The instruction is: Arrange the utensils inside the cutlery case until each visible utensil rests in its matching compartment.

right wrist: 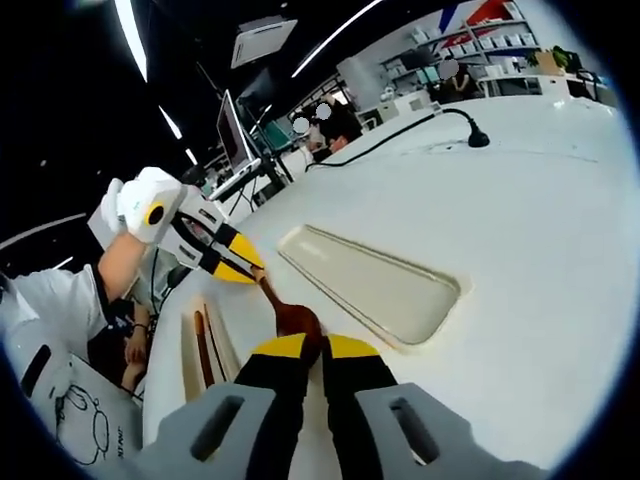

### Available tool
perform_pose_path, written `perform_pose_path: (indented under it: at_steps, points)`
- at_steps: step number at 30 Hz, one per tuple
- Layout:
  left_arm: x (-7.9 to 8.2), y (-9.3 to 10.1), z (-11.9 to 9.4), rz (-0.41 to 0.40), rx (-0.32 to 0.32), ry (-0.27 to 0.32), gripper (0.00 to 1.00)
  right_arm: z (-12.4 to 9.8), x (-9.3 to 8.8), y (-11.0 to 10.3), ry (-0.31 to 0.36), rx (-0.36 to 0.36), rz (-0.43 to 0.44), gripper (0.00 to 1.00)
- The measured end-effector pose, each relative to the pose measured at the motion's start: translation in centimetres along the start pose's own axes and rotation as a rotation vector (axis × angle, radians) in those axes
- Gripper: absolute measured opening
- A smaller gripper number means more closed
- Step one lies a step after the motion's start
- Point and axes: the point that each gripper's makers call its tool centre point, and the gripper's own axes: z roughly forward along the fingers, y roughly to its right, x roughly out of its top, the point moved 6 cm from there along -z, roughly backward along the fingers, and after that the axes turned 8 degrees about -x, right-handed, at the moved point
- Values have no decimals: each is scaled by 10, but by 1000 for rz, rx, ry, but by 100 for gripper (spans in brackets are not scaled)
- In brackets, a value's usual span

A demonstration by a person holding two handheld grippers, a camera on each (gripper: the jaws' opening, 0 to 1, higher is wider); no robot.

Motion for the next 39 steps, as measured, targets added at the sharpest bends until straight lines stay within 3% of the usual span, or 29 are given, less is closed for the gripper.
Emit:
perform_pose_path:
  at_steps: [6, 9, 21, 22, 23, 24, 25, 28, 30, 32, 34, 39]
  points:
    - [-1, 2, 4, 5, 0, -13, 9, -1, -3, -4, -4, 35, -34, 6]
    - [-2, 1, 4, 0, 4, -13, 9, 1, -7, -6, -38, 38, -54, 10]
    - [-2, 5, -4, -11, 4, -13, 6, 0, 3, -7, -30, 34, 14, 2]
    - [0, 4, -7, -6, 22, 2, 0, -1, 0, -5, -65, 6, -9, 2]
    - [-1, -1, -11, -30, 57, -3, 0, 1, 3, -7, -46, 16, -19, 2]
    - [-1, -1, -11, -19, 32, -3, 0, 1, -1, -9, -82, 30, -26, 2]
    - [-4, 4, -9, -22, -20, -8, 0, 5, -1, -9, -66, 31, -6, 2]
    - [-15, 9, 6, -31, -26, -79, 0, 5, 0, -8, -54, 22, 11, 2]
    - [-13, 8, 6, -43, -2, -31, 0, 4, 0, -7, -51, 22, 16, 2]
    - [-11, 9, 0, -113, -15, 16, 0, 3, -2, -9, -51, 20, 21, 2]
    - [-8, 7, -7, -156, -16, 71, 0, 1, 0, -8, -13, -8, -25, 2]
    - [-8, 6, -18, -209, -29, 116, 5, -5, 0, -12, 8, 0, -2, 1]
